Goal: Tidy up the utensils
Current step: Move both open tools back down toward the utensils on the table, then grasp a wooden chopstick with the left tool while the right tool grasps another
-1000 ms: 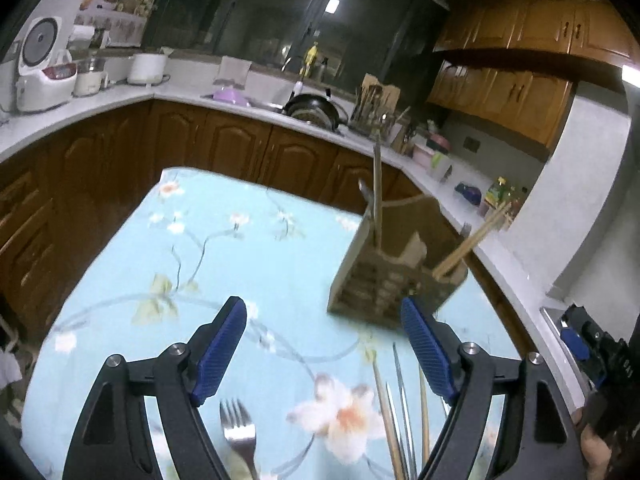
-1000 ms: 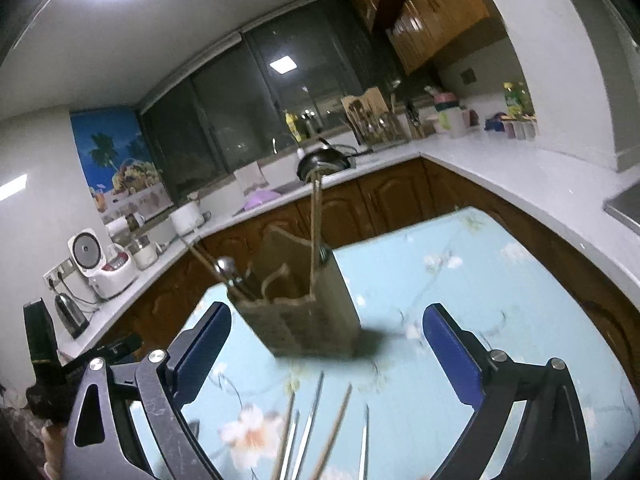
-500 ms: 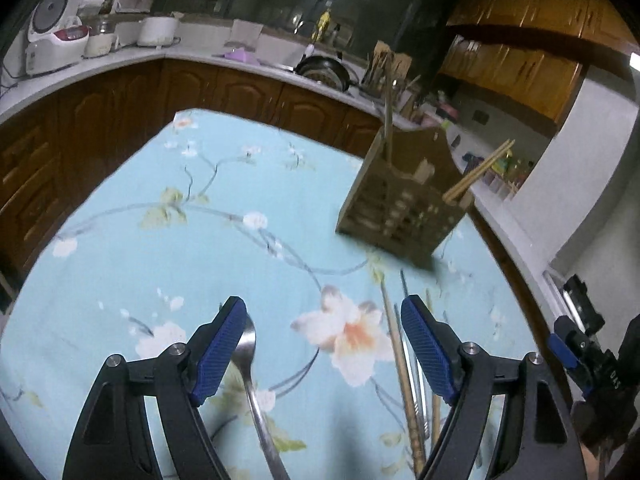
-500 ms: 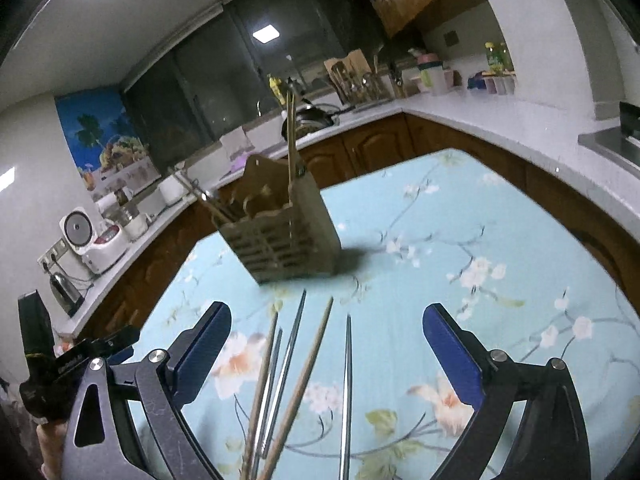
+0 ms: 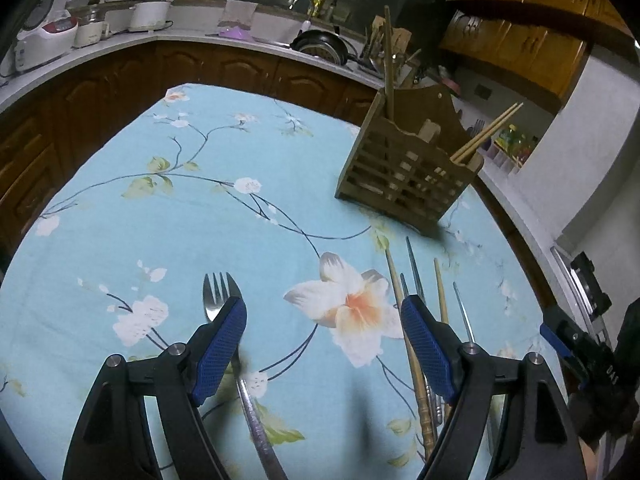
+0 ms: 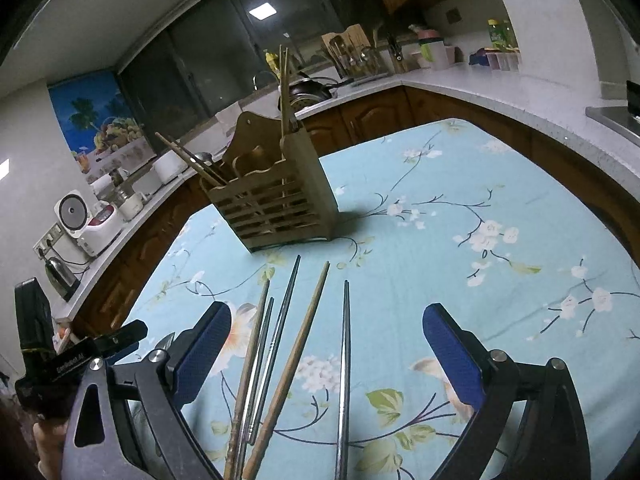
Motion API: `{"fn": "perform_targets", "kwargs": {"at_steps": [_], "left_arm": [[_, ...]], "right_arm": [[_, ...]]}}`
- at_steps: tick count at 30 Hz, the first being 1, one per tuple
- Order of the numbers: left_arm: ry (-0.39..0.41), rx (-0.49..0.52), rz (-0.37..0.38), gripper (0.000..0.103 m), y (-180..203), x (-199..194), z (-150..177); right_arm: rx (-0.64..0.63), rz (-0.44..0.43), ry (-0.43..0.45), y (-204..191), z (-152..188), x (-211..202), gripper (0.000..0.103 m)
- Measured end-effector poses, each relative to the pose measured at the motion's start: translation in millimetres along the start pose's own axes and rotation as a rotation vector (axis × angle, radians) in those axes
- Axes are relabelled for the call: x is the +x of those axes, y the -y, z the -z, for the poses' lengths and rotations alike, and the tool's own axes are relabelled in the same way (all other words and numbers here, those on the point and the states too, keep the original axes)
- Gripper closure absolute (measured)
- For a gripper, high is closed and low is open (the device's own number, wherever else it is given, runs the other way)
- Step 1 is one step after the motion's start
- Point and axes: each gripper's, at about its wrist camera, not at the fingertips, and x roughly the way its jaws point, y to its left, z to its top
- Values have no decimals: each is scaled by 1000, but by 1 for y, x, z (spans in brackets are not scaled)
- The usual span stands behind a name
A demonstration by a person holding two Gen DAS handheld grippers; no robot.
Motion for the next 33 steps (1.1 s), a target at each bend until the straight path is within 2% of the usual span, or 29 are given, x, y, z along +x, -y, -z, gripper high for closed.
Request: {"fn": "perform_targets", "kwargs": {"at_steps": [5,8,13,15,20,21,27,29,30,33], "left_arm": [[-34,11,-3,24,8,13,-6],[-50,30,-5,25,14,22,-12],[-83,75,-2,25,29,46,-28],[-104,97,-2,27,37,61,-34],[-171,131,10,47,54,104,-49],[-181,136,11,48,58,112,-52],[-238,183,13,58,76,161,-60],[-274,217,-3,71,81,178,-56],[-257,255,-20,71,85,180,-54],[-258,345,-39,82,89,181,-48]], "right_arm": [[-5,-3,-10,0,-8,9,6],[-21,-5,-25,-4,-15,17,15],[-23,-20,-96,-5,-30,45,50],[-27,-27,-122,-6,-33,58,56],[-17,-37,-193,-5,-37,88,71],[-10,-32,-206,-3,-38,93,74],[15,-19,-222,7,-39,103,77],[22,-20,-228,10,-39,104,77],[22,-20,-230,11,-40,105,77],[14,-28,-242,10,-39,107,77]]}}
